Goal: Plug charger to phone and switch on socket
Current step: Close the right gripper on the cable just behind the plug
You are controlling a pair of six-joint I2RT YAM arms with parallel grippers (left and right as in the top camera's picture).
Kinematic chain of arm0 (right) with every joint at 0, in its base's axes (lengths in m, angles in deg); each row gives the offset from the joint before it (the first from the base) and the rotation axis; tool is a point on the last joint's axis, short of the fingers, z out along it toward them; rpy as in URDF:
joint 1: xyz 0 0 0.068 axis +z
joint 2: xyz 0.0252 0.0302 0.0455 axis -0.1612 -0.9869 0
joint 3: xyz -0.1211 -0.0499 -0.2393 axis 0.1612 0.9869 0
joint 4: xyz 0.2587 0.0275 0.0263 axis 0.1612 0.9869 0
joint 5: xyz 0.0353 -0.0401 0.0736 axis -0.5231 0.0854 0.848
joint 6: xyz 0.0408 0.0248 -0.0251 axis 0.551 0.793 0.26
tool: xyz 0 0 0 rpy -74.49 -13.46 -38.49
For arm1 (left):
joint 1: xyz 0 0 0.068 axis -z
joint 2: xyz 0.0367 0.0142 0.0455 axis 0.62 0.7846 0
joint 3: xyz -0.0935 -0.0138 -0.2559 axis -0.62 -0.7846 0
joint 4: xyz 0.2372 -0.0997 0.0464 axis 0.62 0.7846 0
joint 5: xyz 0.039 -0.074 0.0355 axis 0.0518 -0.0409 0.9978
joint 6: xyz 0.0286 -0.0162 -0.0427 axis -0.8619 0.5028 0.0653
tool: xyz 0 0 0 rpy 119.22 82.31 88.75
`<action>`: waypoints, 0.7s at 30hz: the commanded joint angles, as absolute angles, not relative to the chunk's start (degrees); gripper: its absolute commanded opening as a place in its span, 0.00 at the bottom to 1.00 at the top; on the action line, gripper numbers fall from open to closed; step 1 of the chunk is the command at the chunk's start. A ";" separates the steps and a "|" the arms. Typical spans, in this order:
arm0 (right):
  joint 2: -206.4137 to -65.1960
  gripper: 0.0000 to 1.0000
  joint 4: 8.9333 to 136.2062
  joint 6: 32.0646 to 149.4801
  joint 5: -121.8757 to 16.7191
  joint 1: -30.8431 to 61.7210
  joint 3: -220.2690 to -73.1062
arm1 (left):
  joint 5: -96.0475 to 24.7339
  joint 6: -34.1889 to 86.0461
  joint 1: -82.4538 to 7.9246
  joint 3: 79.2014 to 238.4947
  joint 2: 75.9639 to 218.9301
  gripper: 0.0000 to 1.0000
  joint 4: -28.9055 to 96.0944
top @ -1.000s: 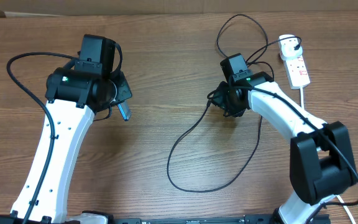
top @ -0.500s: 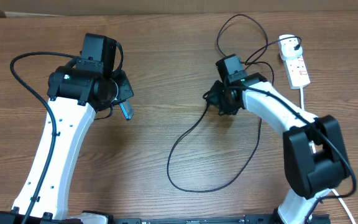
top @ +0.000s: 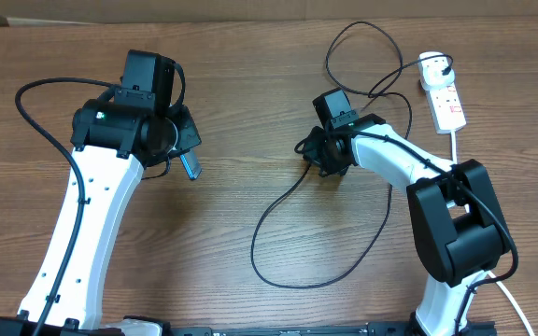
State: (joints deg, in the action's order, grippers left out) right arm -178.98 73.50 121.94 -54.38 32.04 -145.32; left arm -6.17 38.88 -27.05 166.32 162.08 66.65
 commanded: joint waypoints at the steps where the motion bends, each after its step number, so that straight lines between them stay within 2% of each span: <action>1: -180.32 0.29 73.50 121.98 -54.08 32.15 -145.08 | -6.63 39.43 -27.02 166.43 161.95 0.04 65.98; 5: -180.36 0.28 73.91 121.96 -54.12 32.15 -145.08 | -6.63 39.43 -27.05 166.43 161.95 0.04 65.95; 10: -180.36 0.22 74.11 121.96 -54.12 32.15 -145.08 | -6.61 39.43 -27.02 166.43 161.95 0.04 65.91; 21: -180.58 0.20 74.15 121.96 -54.10 32.15 -145.08 | -6.65 39.43 -27.02 166.43 161.95 0.04 65.74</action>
